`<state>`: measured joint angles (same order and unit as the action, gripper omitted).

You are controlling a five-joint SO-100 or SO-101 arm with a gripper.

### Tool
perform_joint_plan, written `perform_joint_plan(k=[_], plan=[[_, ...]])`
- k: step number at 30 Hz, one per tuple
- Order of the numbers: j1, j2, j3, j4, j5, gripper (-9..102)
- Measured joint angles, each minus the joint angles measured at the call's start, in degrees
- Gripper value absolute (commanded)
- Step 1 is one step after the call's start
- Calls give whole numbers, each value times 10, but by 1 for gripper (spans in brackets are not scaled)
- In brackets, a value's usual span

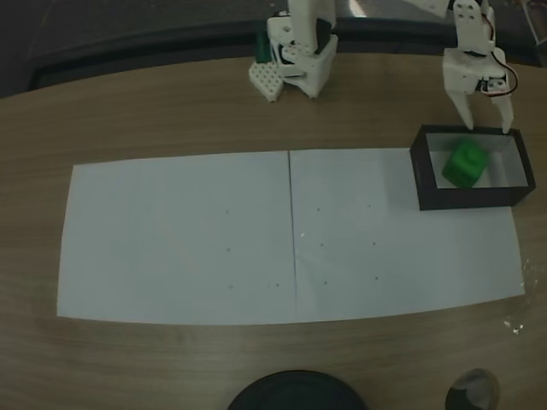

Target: Grab a green square and put it in the box.

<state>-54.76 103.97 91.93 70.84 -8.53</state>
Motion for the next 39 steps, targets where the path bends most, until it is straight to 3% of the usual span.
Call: perform_joint_plan(k=[4,9,15,26,33,39], plan=[[79,104,-11,37,6,1],[290,309,13,37,58,0],[502,592,149,37,89,0],[546,923,355,38,13,0],[599,941,373,41,7,0],[606,941,491,41,7,0]])
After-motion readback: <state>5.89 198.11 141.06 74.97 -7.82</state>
